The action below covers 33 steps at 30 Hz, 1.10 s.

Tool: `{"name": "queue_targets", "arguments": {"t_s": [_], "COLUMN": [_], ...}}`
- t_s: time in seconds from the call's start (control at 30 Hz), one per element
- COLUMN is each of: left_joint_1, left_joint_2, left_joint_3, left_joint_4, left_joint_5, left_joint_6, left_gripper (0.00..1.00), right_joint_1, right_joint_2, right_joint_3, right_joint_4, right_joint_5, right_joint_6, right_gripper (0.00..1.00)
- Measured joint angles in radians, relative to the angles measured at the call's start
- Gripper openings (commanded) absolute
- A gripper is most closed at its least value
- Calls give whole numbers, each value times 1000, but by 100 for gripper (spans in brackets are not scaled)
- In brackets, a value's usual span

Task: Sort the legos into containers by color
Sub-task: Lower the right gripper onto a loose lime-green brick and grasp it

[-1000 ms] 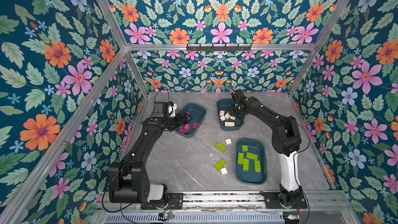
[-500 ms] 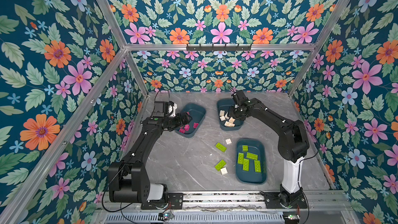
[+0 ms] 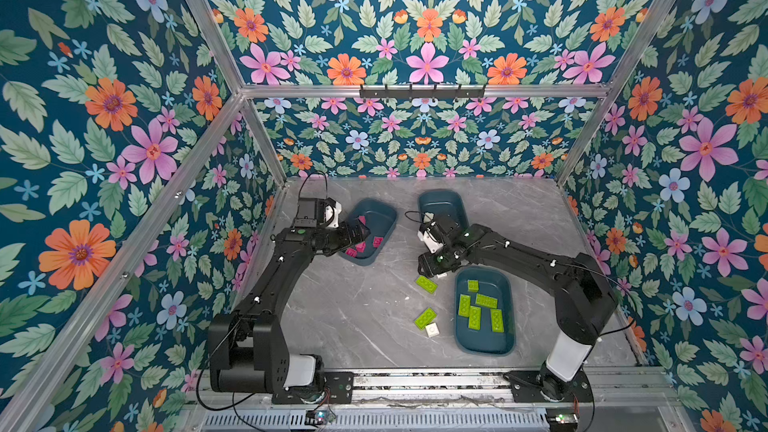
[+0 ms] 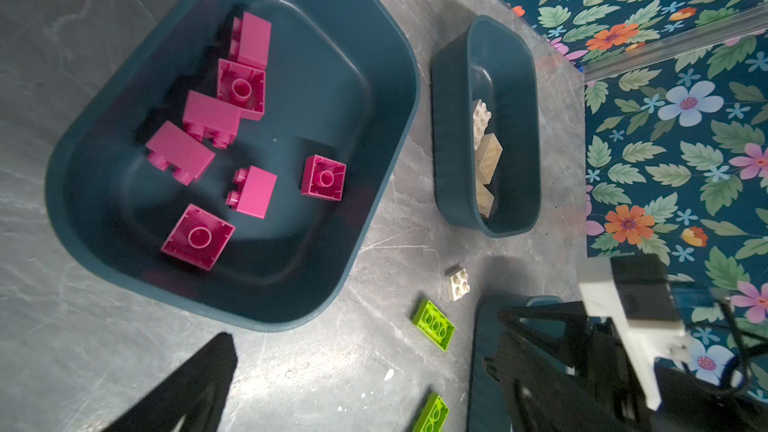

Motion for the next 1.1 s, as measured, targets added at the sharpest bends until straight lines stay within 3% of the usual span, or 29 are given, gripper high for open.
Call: {"name": "queue_targets", "arguments": {"t_s": [0.4, 0.73, 1.0, 1.1], "left_joint_1": [0, 0, 0, 0], "left_joint_2": [-10, 3, 6, 6], "left_joint_3": [-17, -10, -10, -10], "left_joint_4": [-3, -4, -3, -3], "left_joint_5": [-3, -3, -3, 1], "left_joint_6": [3, 10, 10, 8], "left_gripper": [100, 100, 100, 100], "right_joint_1": [21, 44, 68, 72], "right_joint_2": [126, 182, 193, 171], "right_joint_3": [5, 5, 8, 1], "right_joint_4": [13, 16, 37, 27], "right_joint_5": [11, 86, 172, 188], "right_joint_6": [-202, -282, -319, -320], "right_gripper": [57, 45, 27, 26]}}
